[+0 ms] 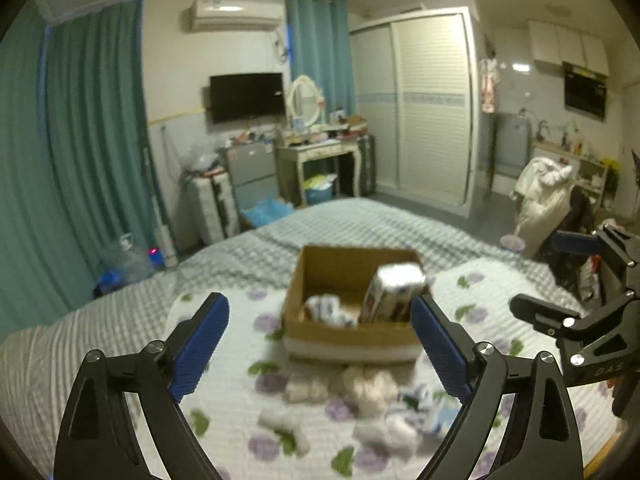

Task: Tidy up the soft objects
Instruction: 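Grasp the blue tissue pack with the right gripper while the left gripper grasps white fluffy pieces, then carry both items into the cardboard box and open both grippers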

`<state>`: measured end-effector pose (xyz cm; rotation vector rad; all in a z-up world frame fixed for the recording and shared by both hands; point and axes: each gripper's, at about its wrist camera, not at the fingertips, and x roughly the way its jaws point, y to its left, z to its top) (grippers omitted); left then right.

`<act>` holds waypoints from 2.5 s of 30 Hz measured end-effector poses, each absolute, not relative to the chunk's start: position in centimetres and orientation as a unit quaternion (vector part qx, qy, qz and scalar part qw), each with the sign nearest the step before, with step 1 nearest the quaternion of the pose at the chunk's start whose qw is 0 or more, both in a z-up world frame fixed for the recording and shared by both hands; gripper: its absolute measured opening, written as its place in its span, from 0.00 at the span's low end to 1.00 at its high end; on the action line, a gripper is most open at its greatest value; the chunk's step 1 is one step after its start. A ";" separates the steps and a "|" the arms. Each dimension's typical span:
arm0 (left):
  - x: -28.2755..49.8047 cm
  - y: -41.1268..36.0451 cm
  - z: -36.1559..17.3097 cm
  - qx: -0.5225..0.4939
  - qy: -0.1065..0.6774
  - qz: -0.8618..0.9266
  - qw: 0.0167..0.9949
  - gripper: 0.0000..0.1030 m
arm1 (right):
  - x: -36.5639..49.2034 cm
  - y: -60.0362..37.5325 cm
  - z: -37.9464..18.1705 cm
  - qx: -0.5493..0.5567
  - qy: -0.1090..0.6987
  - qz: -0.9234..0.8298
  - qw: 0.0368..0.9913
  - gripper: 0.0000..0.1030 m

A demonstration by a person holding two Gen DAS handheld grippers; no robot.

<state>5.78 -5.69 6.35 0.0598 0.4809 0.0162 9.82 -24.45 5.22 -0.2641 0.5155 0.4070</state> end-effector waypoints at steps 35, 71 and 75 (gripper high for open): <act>5.8 -9.9 -12.6 -0.022 0.413 0.015 0.910 0.89 | 11.2 -25.1 -11.8 -0.100 0.427 0.256 0.862 0.57; 4.4 -7.0 -3.3 -0.015 0.344 -0.072 0.936 0.34 | 7.9 -23.3 -3.3 -0.068 0.332 0.207 0.918 0.57; 6.2 -6.0 -0.3 0.014 0.316 -0.062 0.947 0.34 | 9.4 -21.6 0.8 -0.072 0.303 0.217 0.925 0.57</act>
